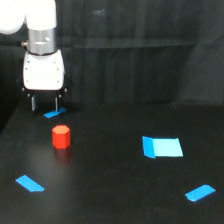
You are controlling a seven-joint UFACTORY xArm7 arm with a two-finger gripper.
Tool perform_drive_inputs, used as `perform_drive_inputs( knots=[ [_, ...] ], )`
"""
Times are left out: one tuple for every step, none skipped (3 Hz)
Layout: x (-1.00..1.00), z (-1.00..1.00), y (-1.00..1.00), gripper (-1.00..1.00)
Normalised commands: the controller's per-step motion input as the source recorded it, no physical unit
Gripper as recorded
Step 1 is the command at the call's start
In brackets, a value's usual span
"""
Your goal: Pick up the red object from the table
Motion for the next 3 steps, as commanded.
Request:
perform_drive_inputs(
  knots=[
    [0.16, -0.24, 0.04, 0.99],
    [0.21, -0.16, 0.02, 0.98],
    [0.5, -0.01, -0.25, 1.0]
  ],
)
